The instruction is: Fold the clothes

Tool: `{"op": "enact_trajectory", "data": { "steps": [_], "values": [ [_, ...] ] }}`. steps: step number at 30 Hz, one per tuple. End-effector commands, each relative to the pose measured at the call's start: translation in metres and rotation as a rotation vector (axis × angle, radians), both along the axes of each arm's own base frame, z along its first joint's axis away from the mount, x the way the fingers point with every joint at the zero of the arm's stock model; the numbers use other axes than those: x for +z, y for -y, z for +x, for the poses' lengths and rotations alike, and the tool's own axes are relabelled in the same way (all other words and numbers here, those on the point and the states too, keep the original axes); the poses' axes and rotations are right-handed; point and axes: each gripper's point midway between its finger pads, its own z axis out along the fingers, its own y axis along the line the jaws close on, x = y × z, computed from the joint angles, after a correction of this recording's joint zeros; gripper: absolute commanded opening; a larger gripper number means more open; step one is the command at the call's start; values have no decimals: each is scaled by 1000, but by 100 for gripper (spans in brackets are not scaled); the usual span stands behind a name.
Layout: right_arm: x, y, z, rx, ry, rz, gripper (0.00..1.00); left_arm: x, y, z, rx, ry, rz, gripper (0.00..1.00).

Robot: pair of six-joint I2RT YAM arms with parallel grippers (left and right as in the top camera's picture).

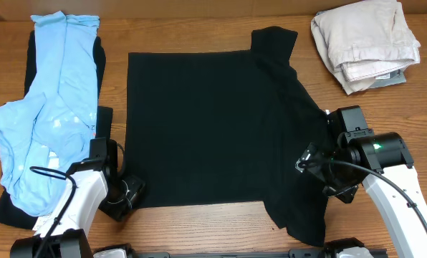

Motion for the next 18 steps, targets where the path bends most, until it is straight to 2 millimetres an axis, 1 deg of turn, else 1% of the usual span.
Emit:
{"op": "enact_trajectory", "data": {
  "steps": [1,4,6,10,11,14,15,18],
  "values": [
    [-1,-1,0,0,2,2,93,-6,-5,-6,-16,-16,39,47],
    [-1,-1,0,0,3,2,92,-6,-6,0,-35,9,40,33],
    [0,-1,0,0,4,2,92,-7,-6,5,-34,31,43,27],
    [0,-2,3,-1,17,5,89,-7,-8,17,-75,81,49,7],
    [0,-2,3,-1,17,5,88,-6,-8,19,-85,92,51,4],
    [0,-1,2,-26,8,5,84,-6,-9,27,-88,123,56,4],
    [-1,-1,2,-30,6,5,81,-5,-10,31,-87,140,59,4],
    [-6,0,0,-57,-12,0,77,0,-12,46,-86,187,67,4]
  ]
}}
